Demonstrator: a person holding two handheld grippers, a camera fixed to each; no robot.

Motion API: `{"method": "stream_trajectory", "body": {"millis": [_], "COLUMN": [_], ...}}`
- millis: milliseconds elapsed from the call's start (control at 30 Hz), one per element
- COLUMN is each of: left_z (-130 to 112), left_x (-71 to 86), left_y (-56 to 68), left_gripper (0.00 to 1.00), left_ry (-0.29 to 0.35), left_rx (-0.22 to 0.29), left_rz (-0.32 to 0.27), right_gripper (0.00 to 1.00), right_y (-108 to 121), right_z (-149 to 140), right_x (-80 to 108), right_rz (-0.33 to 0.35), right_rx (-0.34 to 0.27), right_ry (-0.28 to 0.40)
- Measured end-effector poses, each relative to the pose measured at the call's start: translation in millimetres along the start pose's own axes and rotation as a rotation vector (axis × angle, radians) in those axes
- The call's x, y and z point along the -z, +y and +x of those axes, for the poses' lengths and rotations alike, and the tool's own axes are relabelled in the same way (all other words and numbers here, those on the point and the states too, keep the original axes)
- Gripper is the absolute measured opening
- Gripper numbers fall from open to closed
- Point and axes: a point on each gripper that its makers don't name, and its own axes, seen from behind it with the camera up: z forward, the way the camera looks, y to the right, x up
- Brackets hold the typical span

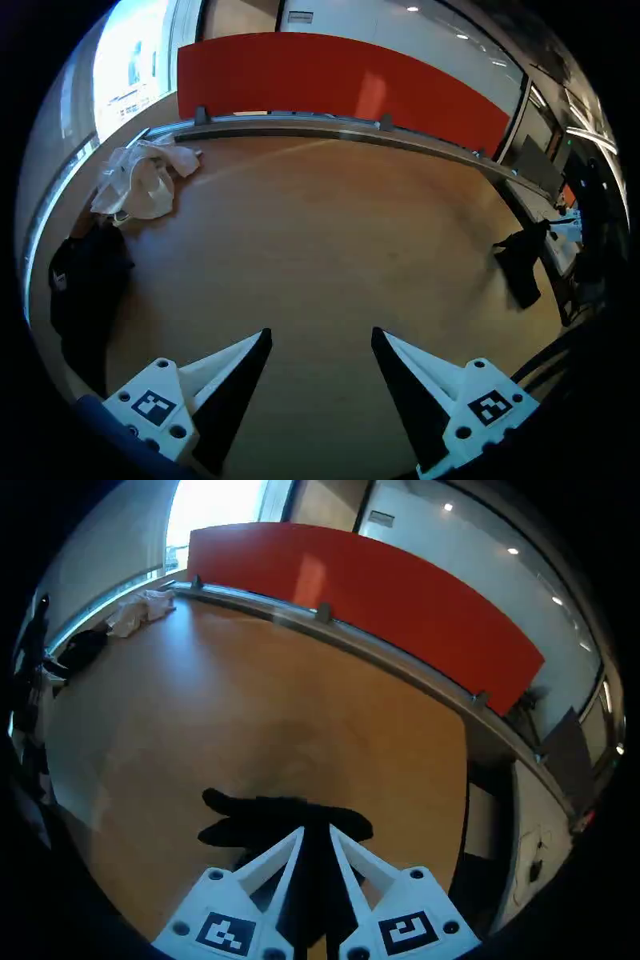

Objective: Fold towel

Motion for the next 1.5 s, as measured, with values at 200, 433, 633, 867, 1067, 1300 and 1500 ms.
{"method": "stream_trajectory", "body": {"millis": [200, 433, 633, 867, 1067, 1300, 1500], "left_z": [-3, -6, -9, -11, -12, -15, -15], "left_x": [2.2, 5.1, 7.5, 11.2, 13.5, 14.1, 15.1], "left_y": [-0.5, -2.6, -5.0, -9.3, -12.8, -13.4, -13.0], "left_gripper": [0.92, 0.92, 0.92, 0.92, 0.92, 0.92, 0.92], "left_ry": [-0.005, -0.008, -0.008, -0.007, -0.004, -0.004, -0.002], "left_rx": [-0.006, -0.01, -0.009, -0.009, -0.02, -0.016, -0.017], "left_rz": [0.002, 0.009, 0.015, 0.022, 0.031, 0.032, 0.033], "right_gripper": [0.07, 0.07, 0.07, 0.07, 0.07, 0.07, 0.07], "right_y": [5, 9, 7, 1, -3, -3, 0], "right_z": [-45, -93, -126, -161, -181, -195, -206], "right_x": [6.8, 7.4, 6.0, 0.2, -8.9, -18.1, -25.5], "right_rz": [-0.027, -0.052, -0.062, -0.067, -0.069, -0.083, -0.102], "right_rx": [-0.031, -0.093, -0.133, -0.168, -0.189, -0.207, -0.222], "right_ry": [-0.066, -0.136, -0.186, -0.252, -0.292, -0.324, -0.354]}}
